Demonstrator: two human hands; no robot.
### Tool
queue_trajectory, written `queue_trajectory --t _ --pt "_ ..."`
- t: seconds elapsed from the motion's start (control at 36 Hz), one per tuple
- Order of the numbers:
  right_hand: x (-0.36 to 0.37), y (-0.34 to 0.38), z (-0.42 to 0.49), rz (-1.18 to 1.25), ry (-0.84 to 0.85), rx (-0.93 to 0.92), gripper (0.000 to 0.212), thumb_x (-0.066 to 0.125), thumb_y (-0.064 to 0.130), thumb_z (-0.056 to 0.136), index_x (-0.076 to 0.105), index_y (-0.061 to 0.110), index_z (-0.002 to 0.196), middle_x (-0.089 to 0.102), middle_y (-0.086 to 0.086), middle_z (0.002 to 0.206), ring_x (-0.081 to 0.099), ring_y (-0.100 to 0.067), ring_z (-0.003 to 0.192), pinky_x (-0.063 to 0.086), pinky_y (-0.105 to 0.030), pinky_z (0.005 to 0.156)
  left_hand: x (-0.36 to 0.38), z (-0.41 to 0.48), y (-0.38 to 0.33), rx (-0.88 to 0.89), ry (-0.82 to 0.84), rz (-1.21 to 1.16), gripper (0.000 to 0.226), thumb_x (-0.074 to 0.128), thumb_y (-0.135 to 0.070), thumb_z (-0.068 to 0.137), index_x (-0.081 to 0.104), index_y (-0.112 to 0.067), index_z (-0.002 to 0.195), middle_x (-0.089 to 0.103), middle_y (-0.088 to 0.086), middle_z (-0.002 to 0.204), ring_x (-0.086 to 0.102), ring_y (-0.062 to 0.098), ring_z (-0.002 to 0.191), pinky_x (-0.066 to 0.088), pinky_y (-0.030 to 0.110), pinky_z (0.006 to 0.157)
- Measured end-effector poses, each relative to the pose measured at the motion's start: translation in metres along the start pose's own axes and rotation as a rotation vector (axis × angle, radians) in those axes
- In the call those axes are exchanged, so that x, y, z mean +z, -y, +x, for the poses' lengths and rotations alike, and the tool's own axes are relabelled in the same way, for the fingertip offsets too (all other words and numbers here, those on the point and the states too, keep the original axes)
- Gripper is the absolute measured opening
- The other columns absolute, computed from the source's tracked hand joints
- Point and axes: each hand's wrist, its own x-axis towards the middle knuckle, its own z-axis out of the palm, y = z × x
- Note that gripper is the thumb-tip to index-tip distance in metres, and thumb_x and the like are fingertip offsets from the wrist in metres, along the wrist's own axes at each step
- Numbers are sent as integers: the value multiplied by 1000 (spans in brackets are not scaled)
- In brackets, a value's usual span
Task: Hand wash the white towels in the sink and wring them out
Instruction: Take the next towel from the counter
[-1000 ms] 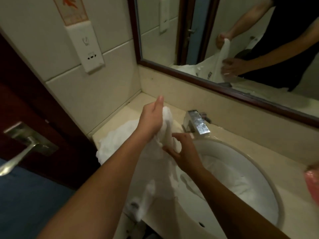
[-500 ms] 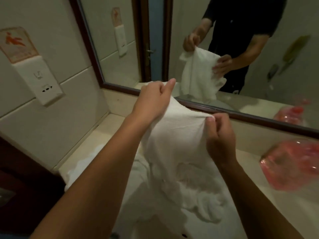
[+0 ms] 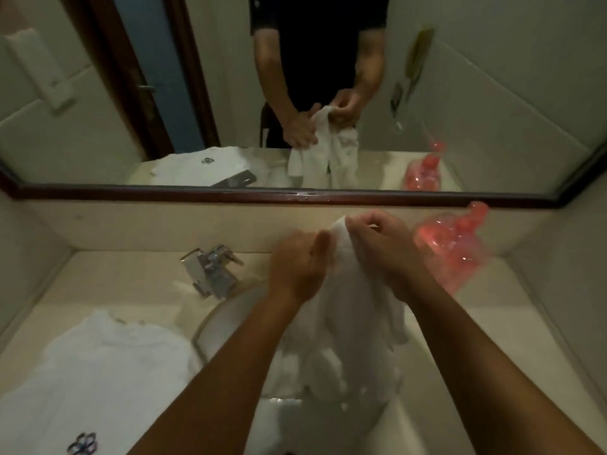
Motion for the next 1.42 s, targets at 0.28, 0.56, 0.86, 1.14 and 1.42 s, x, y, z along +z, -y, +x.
queue_trajectory --t 0.28,0.56,0.86,1.14,1.42 --pt "-78 -52 9 -370 198 175 60 73 73 80 71 13 83 70 -6 82 63 -13 74 48 -38 70 57 55 -17 -262 100 -255 63 31 -54 110 48 -15 63 49 0 62 46 13 57 35 19 51" --pt "-103 -89 3 138 -200 401 56 79 55 84 76 6 111 74 -23 113 73 -33 100 53 -65 101 128 58 -26 -293 569 -200 74 18 -62 107 53 -18 58 55 -2 58 52 14 58 39 32 62" --pt "-182 -77 54 233 -290 569 63 53 73 97 68 12 103 76 2 68 73 -15 61 53 -36 73 165 117 -84 -303 570 -322 70 32 -67 107 78 -14 99 73 0 83 64 8 76 44 24 67" --pt "-204 -81 81 162 -94 576 86 95 70 42 85 12 105 81 -16 107 79 -35 100 57 -55 106 177 126 -99 -363 559 -431 47 29 -59 111 58 -45 77 54 -24 84 52 0 82 40 26 74" --pt "-203 -67 76 24 -190 527 62 91 54 65 77 4 99 82 -14 89 80 -33 85 65 -44 82 185 124 -105 -404 566 -484 53 24 -63 110 62 -43 79 61 -18 94 56 4 89 43 30 83"
